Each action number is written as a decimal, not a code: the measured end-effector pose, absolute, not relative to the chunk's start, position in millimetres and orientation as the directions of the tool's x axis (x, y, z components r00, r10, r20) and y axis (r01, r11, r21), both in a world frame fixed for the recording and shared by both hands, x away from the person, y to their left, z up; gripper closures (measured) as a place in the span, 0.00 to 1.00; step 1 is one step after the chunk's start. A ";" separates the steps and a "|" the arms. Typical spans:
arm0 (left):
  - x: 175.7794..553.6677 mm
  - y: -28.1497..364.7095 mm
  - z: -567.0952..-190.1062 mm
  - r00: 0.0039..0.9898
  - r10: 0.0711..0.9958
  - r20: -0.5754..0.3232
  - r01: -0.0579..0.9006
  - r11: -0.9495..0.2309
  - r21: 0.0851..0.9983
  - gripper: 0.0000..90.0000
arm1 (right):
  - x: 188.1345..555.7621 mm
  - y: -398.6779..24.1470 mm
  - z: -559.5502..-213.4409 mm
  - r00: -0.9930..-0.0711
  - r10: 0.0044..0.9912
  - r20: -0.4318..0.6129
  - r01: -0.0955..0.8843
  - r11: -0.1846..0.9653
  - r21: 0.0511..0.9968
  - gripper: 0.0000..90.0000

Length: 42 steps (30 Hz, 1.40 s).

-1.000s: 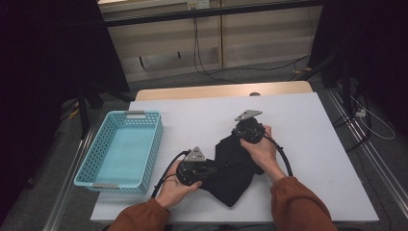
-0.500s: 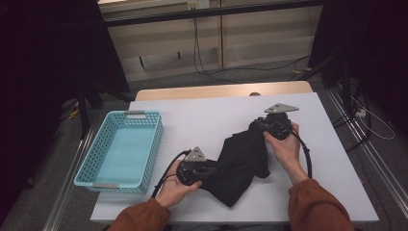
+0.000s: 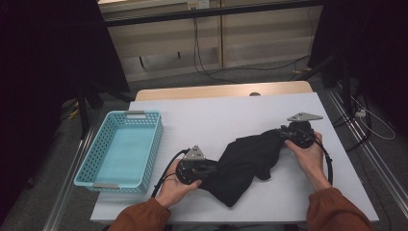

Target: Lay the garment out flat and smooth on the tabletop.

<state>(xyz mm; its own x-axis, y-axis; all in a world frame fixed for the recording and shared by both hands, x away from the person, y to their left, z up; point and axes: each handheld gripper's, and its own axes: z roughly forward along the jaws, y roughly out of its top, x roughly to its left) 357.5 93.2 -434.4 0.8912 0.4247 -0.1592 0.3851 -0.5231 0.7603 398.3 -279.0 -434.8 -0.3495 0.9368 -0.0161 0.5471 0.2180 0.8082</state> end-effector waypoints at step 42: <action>358.6 99.0 -426.6 0.872 0.445 -0.205 0.407 -0.422 0.810 0.96 | 290.0 -223.9 -455.5 -0.749 0.657 -0.086 0.415 0.566 0.712 0.85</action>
<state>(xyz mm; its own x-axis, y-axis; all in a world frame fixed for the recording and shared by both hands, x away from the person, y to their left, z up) 358.6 99.0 -426.6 0.8716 0.4452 -0.2054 0.4066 -0.4224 0.8101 290.0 -223.9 -455.5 -0.7486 0.6573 -0.0863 0.4152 0.5664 0.7119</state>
